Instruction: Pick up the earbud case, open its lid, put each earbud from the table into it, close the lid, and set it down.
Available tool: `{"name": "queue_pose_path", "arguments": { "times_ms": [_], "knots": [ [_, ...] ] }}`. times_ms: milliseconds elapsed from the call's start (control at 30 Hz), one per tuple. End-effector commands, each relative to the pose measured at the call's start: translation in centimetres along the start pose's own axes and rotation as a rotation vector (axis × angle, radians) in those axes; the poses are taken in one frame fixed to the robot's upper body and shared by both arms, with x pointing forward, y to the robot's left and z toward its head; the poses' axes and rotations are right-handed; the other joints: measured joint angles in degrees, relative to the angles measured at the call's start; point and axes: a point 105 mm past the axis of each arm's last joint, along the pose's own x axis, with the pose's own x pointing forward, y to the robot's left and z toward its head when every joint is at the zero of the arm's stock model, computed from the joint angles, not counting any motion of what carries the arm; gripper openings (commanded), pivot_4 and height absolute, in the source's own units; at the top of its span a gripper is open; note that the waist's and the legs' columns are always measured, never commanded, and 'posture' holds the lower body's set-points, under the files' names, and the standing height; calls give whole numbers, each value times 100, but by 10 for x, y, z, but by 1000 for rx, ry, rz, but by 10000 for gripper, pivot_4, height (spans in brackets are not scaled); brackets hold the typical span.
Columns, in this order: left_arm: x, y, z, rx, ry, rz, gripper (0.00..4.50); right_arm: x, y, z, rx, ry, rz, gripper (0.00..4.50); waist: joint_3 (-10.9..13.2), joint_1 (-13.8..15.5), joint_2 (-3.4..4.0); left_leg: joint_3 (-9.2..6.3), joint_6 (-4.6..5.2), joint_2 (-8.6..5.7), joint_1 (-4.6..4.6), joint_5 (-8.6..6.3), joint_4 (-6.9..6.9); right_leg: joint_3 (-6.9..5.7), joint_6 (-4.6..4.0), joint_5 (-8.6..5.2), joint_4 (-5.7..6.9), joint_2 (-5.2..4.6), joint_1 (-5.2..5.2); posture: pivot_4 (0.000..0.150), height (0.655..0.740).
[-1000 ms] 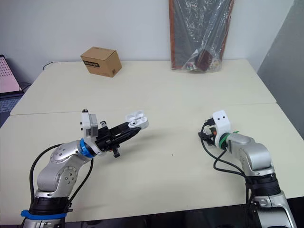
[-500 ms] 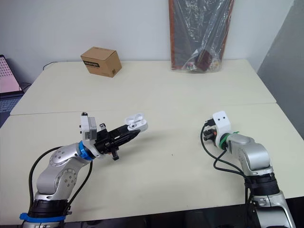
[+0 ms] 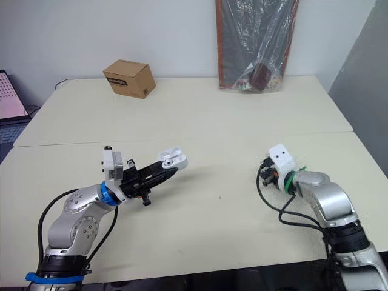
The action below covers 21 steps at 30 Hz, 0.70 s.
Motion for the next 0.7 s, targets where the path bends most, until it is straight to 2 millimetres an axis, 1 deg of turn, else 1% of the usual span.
{"name": "queue_pose_path", "arguments": {
  "times_ms": [33, 133, 267, 367, 533, 700],
  "knots": [
    [-1, 2, 9, 43, -30, 2, 8065, -10, 24, 12, -191, -29, 154, 8337, 0, 0, 0, 0, 0, 0, 1, 0, 0, 0, 0, 0, 0, 0, 0, 1500, 7400],
    [0, 2, 9, 44, -33, -1, 8065, -14, 39, 7, -333, -1, 278, 8337, 0, 0, -1, 0, 0, 1, 2, 0, 2, 0, 0, 0, 0, 0, 2, 1500, 7400],
    [1, 3, 9, 45, -35, 0, 8065, -18, 44, -8, -503, 78, 385, 8337, 0, 4, -1, 1, 0, 0, 3, 0, 10, 0, 1, 0, 0, 0, 5, 1500, 7400],
    [1, 3, 9, 46, -34, 0, 8065, -22, 43, -16, -593, 140, 446, 8337, 0, 9, -1, 2, 0, 0, 6, 0, 10, 1, 1, 0, -1, -1, 8, 1500, 7400],
    [1, 3, 9, 47, -35, 1, 8065, -28, 32, -16, -681, 202, 495, 8337, 0, 21, -1, -1, 0, 1, 13, 0, 10, -2, 1, 0, 0, -1, 15, 1500, 7400],
    [1, 2, 9, 46, -36, 2, 8065, -35, 25, -19, -713, 238, 533, 8337, 0, 51, 0, -1, -1, 1, 14, 0, 11, -3, 0, 0, -2, -3, 18, 1500, 7400]
  ]
}}
